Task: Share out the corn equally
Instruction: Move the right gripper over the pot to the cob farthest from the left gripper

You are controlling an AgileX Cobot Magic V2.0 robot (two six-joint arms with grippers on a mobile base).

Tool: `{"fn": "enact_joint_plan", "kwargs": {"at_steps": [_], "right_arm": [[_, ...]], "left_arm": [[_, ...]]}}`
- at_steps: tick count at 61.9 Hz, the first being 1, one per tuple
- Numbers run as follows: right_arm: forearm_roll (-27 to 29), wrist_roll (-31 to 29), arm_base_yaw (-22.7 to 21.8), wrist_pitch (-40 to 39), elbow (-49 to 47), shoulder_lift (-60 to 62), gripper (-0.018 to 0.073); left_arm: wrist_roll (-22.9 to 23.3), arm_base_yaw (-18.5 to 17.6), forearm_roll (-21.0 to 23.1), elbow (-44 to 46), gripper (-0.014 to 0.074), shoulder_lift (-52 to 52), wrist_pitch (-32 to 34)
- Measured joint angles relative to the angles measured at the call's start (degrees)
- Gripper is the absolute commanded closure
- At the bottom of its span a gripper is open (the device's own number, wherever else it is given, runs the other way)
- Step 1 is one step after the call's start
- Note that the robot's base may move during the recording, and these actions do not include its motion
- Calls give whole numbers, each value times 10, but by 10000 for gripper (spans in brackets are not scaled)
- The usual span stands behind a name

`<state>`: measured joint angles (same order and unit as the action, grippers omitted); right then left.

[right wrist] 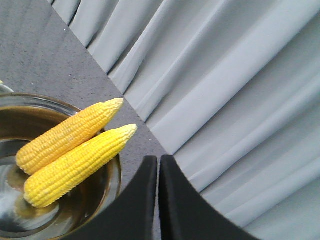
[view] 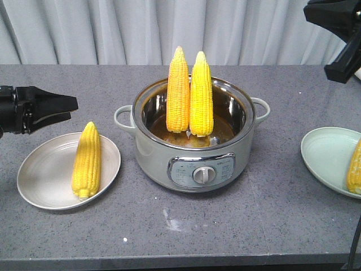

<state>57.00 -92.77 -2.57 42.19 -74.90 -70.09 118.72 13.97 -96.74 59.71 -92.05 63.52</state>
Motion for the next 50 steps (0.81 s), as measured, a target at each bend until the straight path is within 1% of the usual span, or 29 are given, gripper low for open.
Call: {"fn": "enact_joint_plan", "kwargs": {"at_steps": [7, 12, 15, 19, 22, 27, 32, 36, 44, 47, 50], "right_arm": [[-1, -21, 22, -34, 0, -5, 542], [3, -7, 28, -43, 0, -10, 540], [12, 21, 28, -48, 0, -12, 538], [23, 76, 28, -60, 0, -13, 534], [28, 128, 28, -70, 0, -13, 528], [28, 180, 28, -75, 0, -15, 502], [28, 218, 28, -73, -3, -23, 446], [28, 232, 28, -63, -3, -32, 384], [31, 261, 28, -40, -4, -59, 198], [37, 268, 28, -36, -4, -71, 115], [48, 272, 28, -34, -4, -83, 56]], "left_arm": [[0, 0, 0, 0, 216, 0, 0], [0, 0, 0, 0, 216, 0, 0], [0, 0, 0, 0, 216, 0, 0], [0, 0, 0, 0, 216, 0, 0], [0, 0, 0, 0, 216, 0, 0], [0, 0, 0, 0, 216, 0, 0], [0, 0, 0, 0, 216, 0, 0], [0, 0, 0, 0, 216, 0, 0], [0, 0, 0, 0, 216, 0, 0], [0, 0, 0, 0, 216, 0, 0], [0, 0, 0, 0, 216, 0, 0]]}}
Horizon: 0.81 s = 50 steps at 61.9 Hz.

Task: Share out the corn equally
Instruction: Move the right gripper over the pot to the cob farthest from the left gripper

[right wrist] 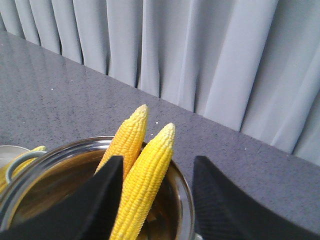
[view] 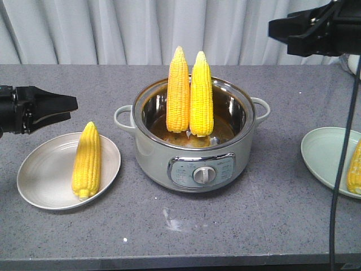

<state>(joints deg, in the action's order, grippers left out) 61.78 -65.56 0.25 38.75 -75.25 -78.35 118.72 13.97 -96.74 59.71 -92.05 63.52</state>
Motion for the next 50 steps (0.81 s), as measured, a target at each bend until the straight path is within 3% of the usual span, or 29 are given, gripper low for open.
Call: {"fn": "enact_joint_plan", "kwargs": {"at_steps": [5, 15, 23, 41, 50], "right_arm": [[28, 8, 0, 2, -3, -21, -1], [60, 29, 0, 31, -57, -78, 13], [56, 86, 7, 67, -135, -148, 20], [-106, 250, 93, 68, -268, -281, 20], [-125, 281, 96, 45, -289, -301, 19]], "left_arm": [[0, 0, 0, 0, 216, 0, 0], [0, 0, 0, 0, 216, 0, 0], [0, 0, 0, 0, 216, 0, 0], [0, 0, 0, 1, 216, 0, 0], [0, 0, 0, 1, 216, 0, 0]]}}
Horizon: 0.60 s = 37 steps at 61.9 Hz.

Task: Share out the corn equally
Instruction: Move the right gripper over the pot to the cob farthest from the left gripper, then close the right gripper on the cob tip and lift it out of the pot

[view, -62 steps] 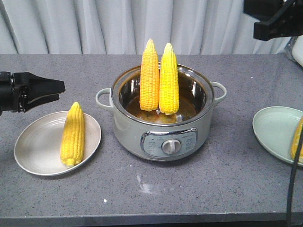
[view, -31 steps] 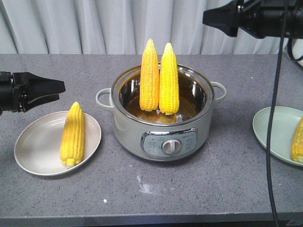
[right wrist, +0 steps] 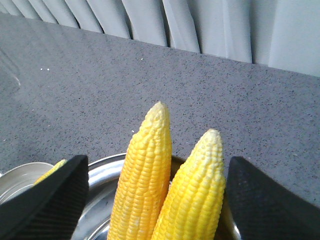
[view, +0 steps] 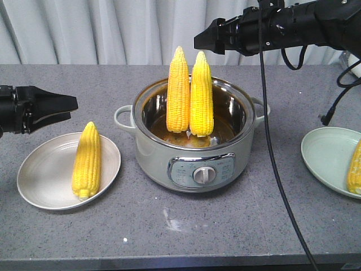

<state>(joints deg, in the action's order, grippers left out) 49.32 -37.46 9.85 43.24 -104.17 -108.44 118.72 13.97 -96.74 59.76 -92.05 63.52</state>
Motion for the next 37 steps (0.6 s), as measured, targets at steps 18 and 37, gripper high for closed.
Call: {"fn": "enact_joint_plan", "kwargs": {"at_steps": [18, 37], "right_arm": [[0, 14, 2, -10, -4, -33, 19], [0, 14, 4, -23, -4, -67, 21]], "left_arm": [[0, 0, 0, 0, 216, 0, 0], [0, 0, 0, 0, 216, 0, 0]]}}
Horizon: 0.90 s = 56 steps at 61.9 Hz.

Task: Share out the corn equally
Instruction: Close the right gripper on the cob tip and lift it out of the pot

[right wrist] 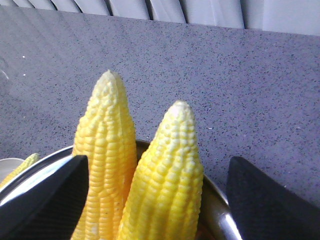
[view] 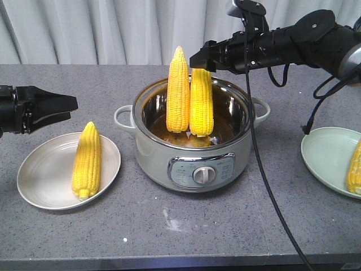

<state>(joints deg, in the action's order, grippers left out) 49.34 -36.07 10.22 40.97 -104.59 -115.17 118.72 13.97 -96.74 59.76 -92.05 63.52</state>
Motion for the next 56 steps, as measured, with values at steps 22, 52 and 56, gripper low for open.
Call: {"fn": "enact_joint_plan", "kwargs": {"at_steps": [22, 52, 56], "right_arm": [[0, -4, 0, -1, 0, -12, 246], [2, -9, 3, 0, 0, -14, 569], [2, -10, 3, 1, -1, -14, 569]], "left_arm": [[0, 0, 0, 0, 216, 0, -1], [0, 0, 0, 0, 216, 0, -1], [0, 0, 0, 0, 216, 0, -1]]}}
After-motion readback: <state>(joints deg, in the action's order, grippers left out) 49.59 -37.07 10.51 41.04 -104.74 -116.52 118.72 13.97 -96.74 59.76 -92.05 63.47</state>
